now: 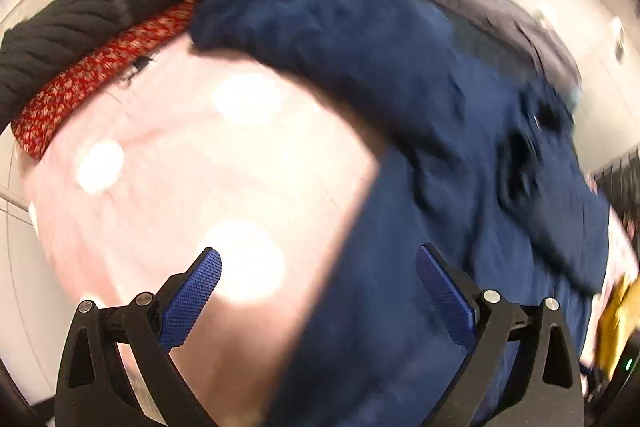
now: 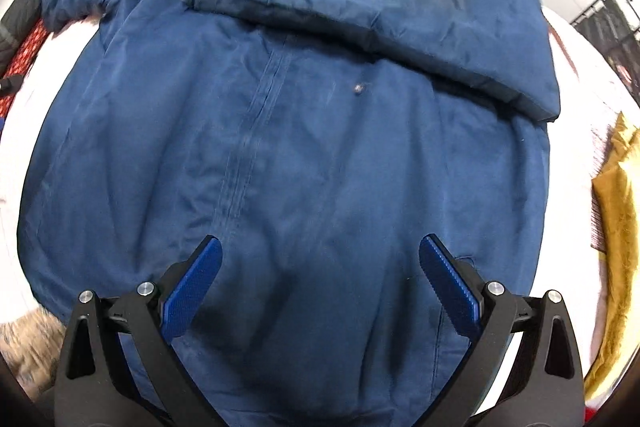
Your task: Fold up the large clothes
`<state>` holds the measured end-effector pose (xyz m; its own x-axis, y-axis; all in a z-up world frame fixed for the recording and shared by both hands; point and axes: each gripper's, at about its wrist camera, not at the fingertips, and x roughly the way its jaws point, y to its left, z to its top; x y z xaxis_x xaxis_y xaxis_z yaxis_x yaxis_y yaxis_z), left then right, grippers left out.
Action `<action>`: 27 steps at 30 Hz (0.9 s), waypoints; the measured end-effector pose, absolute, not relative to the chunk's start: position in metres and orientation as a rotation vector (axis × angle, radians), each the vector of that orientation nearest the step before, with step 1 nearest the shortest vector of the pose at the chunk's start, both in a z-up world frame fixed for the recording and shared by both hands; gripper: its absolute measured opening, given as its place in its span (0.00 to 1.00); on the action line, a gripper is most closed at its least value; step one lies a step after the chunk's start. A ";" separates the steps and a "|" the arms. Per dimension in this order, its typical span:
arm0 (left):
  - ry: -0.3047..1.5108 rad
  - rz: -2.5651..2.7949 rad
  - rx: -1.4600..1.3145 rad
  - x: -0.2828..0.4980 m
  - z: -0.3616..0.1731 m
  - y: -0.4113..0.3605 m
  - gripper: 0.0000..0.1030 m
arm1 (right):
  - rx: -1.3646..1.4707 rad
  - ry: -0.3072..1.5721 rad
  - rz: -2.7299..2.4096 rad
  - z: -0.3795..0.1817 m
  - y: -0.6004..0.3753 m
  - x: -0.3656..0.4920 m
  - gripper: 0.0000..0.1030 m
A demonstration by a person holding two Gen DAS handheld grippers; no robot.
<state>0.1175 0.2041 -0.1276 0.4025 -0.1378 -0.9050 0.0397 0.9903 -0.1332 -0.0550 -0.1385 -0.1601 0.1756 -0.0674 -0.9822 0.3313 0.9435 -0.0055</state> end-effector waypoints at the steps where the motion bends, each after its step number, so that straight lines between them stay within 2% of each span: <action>1: 1.140 -0.098 -0.094 0.136 -0.125 0.217 0.90 | 0.237 1.369 -0.307 -0.157 -0.135 -0.053 0.95; 10: 1.071 -0.080 -0.085 0.310 -0.124 0.292 0.79 | 0.242 1.438 -0.439 -0.161 -0.100 -0.014 0.95; 17: 1.098 -0.112 0.004 0.391 -0.155 0.291 0.71 | 0.211 1.474 -0.522 -0.144 -0.078 0.009 0.95; 20: 1.126 -0.118 0.083 0.413 -0.173 0.278 0.59 | 0.217 1.486 -0.561 -0.142 -0.072 0.012 0.95; 22: 1.157 -0.134 0.074 0.420 -0.185 0.276 0.32 | 0.216 1.501 -0.577 -0.144 -0.079 0.004 0.95; 24: 1.183 -0.154 0.052 0.418 -0.194 0.272 0.18 | 0.219 1.510 -0.585 -0.145 -0.078 0.004 0.95; 27: 1.149 -0.160 0.119 0.407 -0.190 0.262 0.11 | 0.210 1.511 -0.590 -0.143 -0.072 0.010 0.95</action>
<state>0.4073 0.2618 -0.1899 0.3996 -0.0653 -0.9144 0.1873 0.9822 0.0117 0.0096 -0.0720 -0.1432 -0.0472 -0.2333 -0.9713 0.4861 0.8441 -0.2264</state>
